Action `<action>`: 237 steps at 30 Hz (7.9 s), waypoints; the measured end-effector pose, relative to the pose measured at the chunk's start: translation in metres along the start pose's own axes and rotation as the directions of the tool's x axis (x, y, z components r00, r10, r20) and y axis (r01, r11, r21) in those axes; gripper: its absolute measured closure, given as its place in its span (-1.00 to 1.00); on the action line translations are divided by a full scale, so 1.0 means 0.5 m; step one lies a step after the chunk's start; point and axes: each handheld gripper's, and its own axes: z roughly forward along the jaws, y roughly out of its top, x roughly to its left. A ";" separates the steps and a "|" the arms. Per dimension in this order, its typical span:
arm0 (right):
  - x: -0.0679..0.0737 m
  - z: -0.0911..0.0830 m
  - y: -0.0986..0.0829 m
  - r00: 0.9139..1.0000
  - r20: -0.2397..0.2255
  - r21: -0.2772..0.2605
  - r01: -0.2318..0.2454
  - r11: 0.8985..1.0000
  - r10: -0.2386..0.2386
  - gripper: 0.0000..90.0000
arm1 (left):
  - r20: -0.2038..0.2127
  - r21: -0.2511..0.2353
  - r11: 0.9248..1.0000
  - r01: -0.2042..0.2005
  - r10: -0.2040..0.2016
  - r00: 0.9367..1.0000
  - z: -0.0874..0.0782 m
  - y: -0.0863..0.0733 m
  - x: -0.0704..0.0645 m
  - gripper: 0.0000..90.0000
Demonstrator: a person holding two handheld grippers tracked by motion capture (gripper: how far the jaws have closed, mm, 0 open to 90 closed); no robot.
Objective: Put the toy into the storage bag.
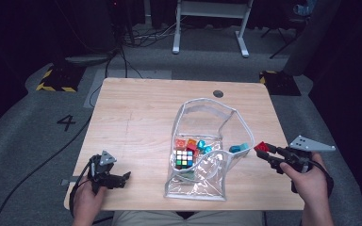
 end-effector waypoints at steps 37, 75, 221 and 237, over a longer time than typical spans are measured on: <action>0.070 0.122 0.253 0.922 -0.272 0.115 0.316 0.942 -0.276 0.32 | 0.000 -0.001 1.000 0.008 -0.008 1.000 -0.001 -0.001 -0.001 -1.00; 0.194 0.317 0.270 0.778 -0.474 0.178 0.543 0.821 -0.412 0.32 | -0.004 0.000 1.000 0.006 -0.006 1.000 -0.001 -0.001 -0.001 -1.00; -0.036 0.068 0.255 0.950 -0.132 0.137 0.301 0.944 -0.284 -0.10 | -0.011 -0.005 1.000 0.014 -0.014 1.000 -0.001 -0.002 -0.003 -1.00; -0.144 0.069 0.159 0.985 -0.014 0.171 0.171 0.970 -0.171 -0.10 | -0.010 -0.005 1.000 0.012 -0.012 1.000 -0.001 -0.002 -0.002 -1.00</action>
